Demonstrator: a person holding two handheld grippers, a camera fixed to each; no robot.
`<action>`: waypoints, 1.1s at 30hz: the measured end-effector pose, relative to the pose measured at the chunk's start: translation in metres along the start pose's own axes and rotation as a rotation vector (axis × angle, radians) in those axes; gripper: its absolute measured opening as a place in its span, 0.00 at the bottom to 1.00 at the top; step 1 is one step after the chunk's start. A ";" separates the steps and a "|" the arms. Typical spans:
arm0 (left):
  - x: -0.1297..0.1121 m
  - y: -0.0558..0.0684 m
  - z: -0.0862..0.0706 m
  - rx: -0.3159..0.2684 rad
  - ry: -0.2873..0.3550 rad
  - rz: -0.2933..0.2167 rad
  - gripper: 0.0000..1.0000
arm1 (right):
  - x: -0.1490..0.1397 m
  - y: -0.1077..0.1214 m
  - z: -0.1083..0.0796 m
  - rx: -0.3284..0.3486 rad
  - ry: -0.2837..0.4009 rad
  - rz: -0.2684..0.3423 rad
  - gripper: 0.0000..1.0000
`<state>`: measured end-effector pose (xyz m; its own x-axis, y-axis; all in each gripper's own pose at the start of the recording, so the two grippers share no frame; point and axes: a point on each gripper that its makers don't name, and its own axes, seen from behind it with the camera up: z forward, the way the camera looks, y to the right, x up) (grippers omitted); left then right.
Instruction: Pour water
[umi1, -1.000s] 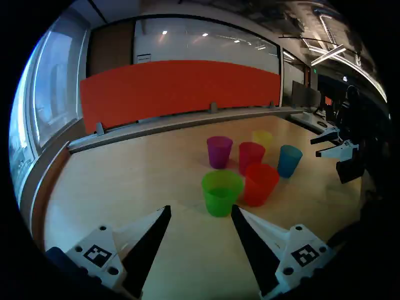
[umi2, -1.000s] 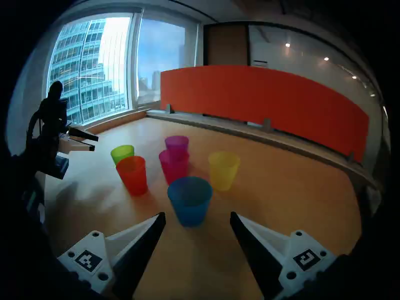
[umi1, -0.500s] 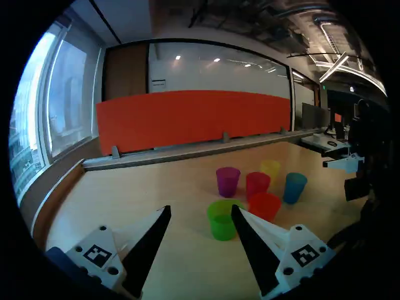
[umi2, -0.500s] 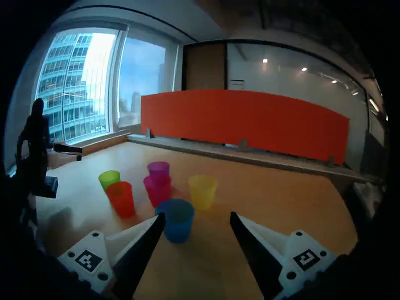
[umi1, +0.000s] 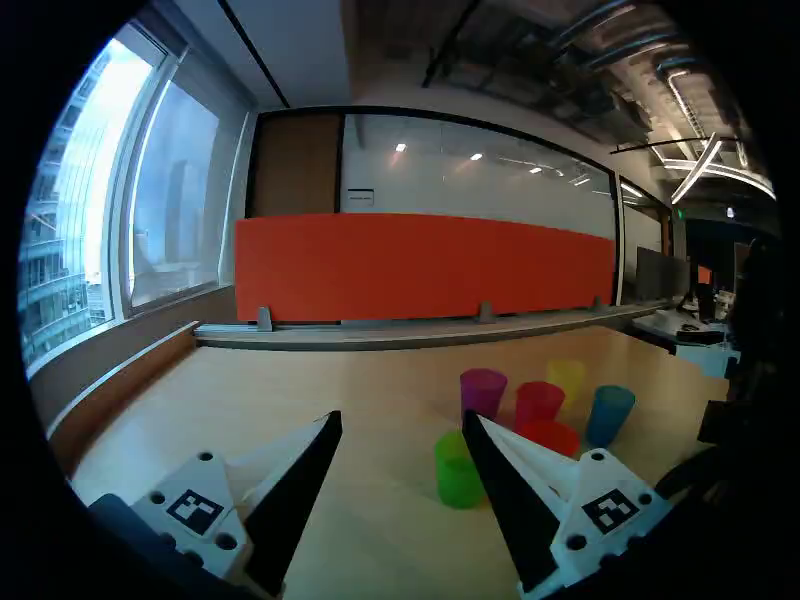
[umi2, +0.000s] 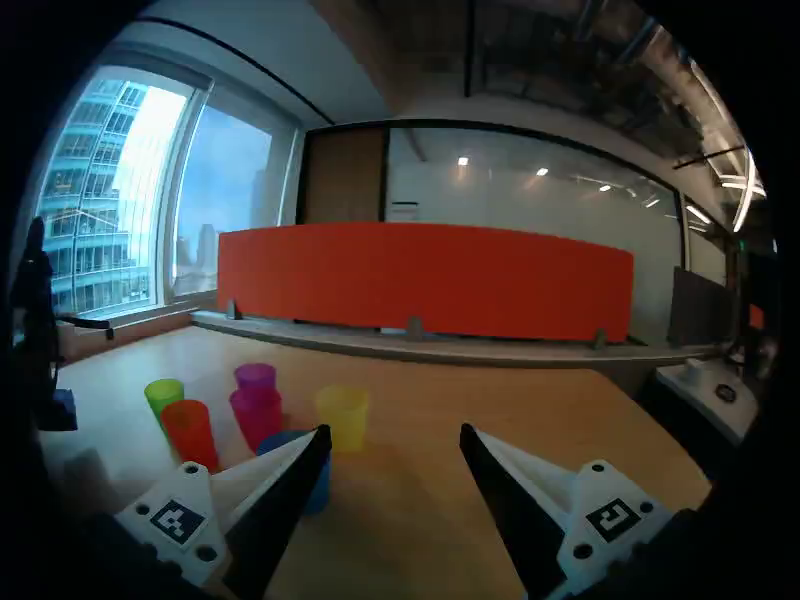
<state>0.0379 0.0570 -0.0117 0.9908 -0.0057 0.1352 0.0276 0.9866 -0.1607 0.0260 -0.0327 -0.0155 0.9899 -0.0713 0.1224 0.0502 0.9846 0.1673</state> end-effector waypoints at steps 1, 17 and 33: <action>0.002 0.001 0.000 0.004 0.008 -0.009 0.89 | 0.002 0.003 0.000 -0.021 0.009 -0.001 1.00; 0.025 0.000 -0.003 0.079 0.115 0.009 0.89 | 0.020 0.022 -0.004 -0.166 0.075 0.011 1.00; 0.011 -0.021 0.001 0.122 0.149 0.012 0.89 | 0.044 0.027 0.000 -0.176 0.093 0.049 1.00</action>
<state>0.0479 0.0365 -0.0058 0.9999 -0.0090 -0.0137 0.0084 0.9992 -0.0402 0.0712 -0.0089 -0.0056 0.9993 -0.0158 0.0337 0.0162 0.9998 -0.0117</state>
